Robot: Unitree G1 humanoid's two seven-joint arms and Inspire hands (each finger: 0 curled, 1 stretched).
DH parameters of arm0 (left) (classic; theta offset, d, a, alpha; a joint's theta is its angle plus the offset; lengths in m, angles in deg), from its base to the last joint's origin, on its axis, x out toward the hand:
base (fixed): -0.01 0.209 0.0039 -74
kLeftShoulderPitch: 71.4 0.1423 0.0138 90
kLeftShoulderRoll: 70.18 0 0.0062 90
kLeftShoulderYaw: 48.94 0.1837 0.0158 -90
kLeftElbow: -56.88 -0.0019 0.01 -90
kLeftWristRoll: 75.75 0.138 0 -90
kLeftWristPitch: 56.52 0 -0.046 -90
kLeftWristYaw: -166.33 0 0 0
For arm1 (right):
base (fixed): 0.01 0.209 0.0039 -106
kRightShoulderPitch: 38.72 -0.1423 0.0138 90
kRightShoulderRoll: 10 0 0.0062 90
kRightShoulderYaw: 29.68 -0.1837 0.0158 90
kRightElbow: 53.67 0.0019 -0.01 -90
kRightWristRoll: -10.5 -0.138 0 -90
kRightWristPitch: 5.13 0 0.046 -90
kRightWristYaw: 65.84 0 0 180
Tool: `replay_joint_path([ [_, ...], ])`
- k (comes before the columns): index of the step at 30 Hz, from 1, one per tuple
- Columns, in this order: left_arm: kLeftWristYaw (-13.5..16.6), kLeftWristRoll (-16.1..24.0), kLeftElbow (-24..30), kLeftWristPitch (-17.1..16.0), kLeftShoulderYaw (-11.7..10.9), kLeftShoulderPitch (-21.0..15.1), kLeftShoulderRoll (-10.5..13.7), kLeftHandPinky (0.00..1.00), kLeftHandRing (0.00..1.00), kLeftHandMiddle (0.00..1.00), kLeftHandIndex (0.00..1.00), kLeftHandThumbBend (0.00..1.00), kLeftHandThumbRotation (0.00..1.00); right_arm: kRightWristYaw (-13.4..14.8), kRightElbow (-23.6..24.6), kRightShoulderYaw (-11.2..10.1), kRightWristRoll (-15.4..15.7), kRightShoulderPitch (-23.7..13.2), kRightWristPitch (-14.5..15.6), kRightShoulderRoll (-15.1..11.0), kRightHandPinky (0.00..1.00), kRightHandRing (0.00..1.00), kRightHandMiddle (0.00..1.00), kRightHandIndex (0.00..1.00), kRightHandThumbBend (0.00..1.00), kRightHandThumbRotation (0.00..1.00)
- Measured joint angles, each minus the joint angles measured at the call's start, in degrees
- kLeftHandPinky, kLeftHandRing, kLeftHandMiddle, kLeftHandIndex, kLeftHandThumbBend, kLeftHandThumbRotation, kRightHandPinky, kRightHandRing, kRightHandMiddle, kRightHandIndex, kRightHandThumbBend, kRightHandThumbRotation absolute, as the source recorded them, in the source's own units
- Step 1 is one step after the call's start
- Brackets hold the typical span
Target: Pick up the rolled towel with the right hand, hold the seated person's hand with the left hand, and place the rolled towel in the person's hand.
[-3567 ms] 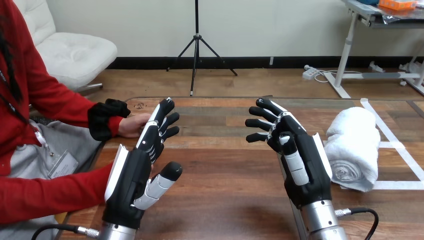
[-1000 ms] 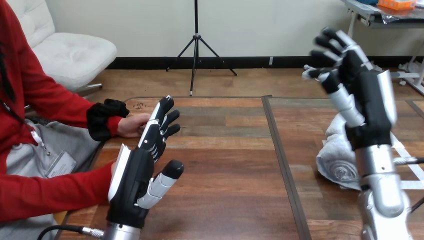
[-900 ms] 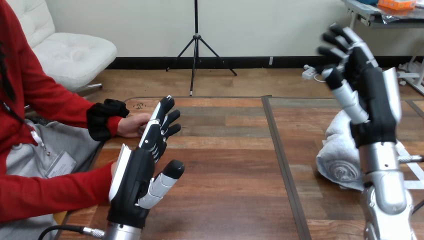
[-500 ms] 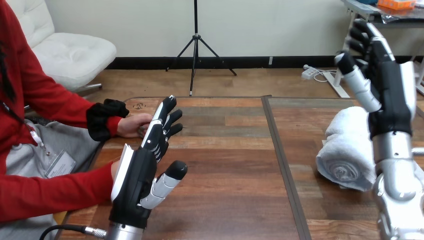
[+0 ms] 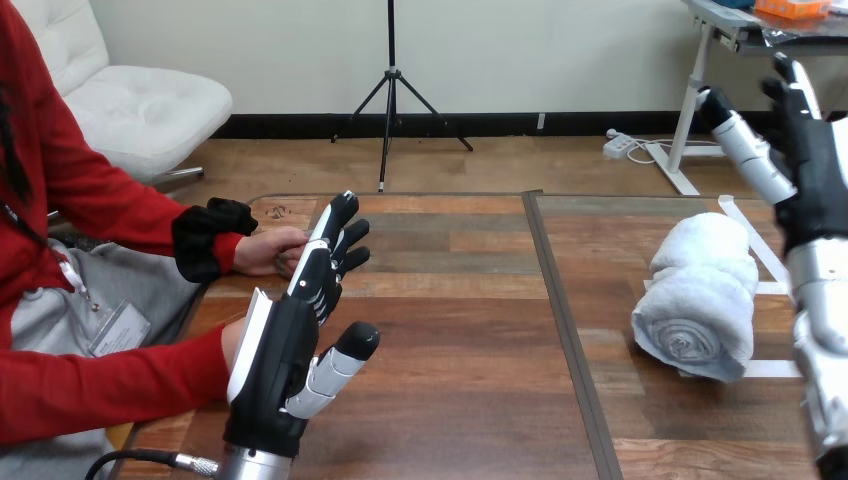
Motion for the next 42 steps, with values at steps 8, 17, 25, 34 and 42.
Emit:
replay_joint_path([
  [8, -0.06, -0.03, 0.00, 0.00, 0.05, 0.03, -0.25, 0.89, 0.94, 0.97, 0.96, 1.00, 0.89, -2.23, -4.16, 0.44, 0.69, -3.76, 5.70, -3.96, 0.79, 0.91, 0.96, 1.00, 1.00, 0.70],
  [17, -0.09, -0.01, 0.00, 0.00, 0.16, 0.09, -0.77, 0.89, 0.93, 0.97, 0.96, 1.00, 0.89, -3.07, -12.46, 1.81, 2.98, -8.72, 8.83, -7.59, 0.39, 0.62, 0.71, 1.00, 1.00, 0.67],
  [25, -0.09, 0.02, 0.00, 0.00, 0.25, 0.17, -1.36, 0.89, 0.93, 0.97, 0.96, 1.00, 0.89, -3.74, -21.12, 3.61, 4.82, -12.92, 9.08, -9.45, 0.48, 0.74, 0.77, 1.00, 1.00, 0.66],
  [34, -0.10, 0.01, 0.00, 0.00, 0.77, 0.31, -1.88, 0.89, 0.93, 0.97, 0.96, 1.00, 0.89, -4.97, -30.51, 6.65, 6.69, -16.98, 9.28, -10.50, 0.57, 0.75, 0.75, 0.85, 1.00, 0.68],
  [42, -0.11, 0.11, 0.00, 0.00, 1.44, 0.71, -2.07, 0.89, 0.94, 0.97, 0.97, 1.00, 0.90, -6.16, -37.56, 9.38, 8.16, -20.15, 9.75, -10.74, 0.71, 0.85, 0.84, 0.81, 1.00, 0.69],
])
